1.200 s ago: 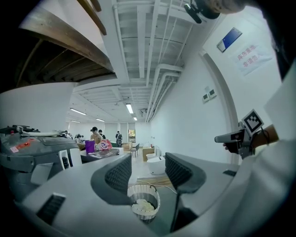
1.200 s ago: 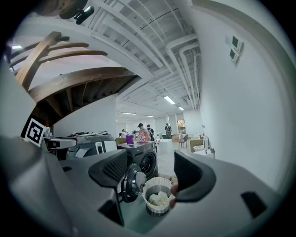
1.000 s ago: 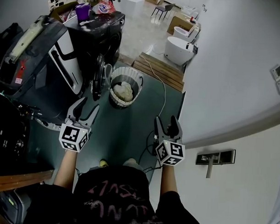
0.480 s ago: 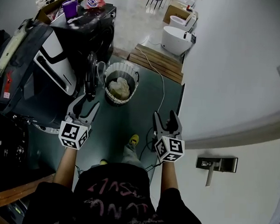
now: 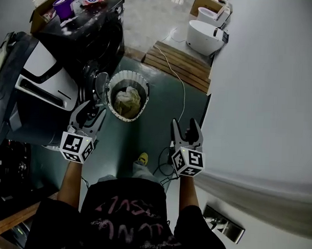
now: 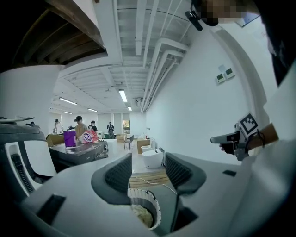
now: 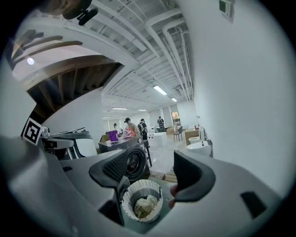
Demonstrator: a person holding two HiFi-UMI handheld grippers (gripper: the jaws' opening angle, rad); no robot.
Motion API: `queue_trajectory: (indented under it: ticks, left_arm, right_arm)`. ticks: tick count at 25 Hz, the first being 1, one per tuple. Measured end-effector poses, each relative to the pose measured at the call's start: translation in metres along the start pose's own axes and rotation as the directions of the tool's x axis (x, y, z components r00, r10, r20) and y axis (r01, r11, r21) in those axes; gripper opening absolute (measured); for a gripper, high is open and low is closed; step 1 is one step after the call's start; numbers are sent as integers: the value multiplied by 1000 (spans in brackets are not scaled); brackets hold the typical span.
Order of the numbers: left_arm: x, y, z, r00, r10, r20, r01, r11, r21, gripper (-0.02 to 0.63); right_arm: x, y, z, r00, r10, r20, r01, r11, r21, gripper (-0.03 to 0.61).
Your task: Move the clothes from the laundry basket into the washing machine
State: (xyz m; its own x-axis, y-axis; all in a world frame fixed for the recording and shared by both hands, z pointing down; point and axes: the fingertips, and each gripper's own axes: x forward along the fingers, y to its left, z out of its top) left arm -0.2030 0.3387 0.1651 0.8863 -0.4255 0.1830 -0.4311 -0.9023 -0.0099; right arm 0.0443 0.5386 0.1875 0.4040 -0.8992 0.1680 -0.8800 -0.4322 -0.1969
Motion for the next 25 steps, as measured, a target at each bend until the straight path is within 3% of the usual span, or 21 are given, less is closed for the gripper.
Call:
queue_trajectory:
  ticks: [5,13,25]
  left_arm:
    - [47,-1,14,999,34,-14,-34,999,5,229]
    - [87,30,16,997,81,-21,-81,997,-7,229]
    - [182,124,-13,995,46,-84,-48,999,-23,229]
  right_arm:
    - [54,-27,12,998,53,-24,-53,998,22,316]
    - [124,-27,11,992,117,-55,-114,992,53,316]
    - [258,4,4,978,158,-136,-163,986,-26,318]
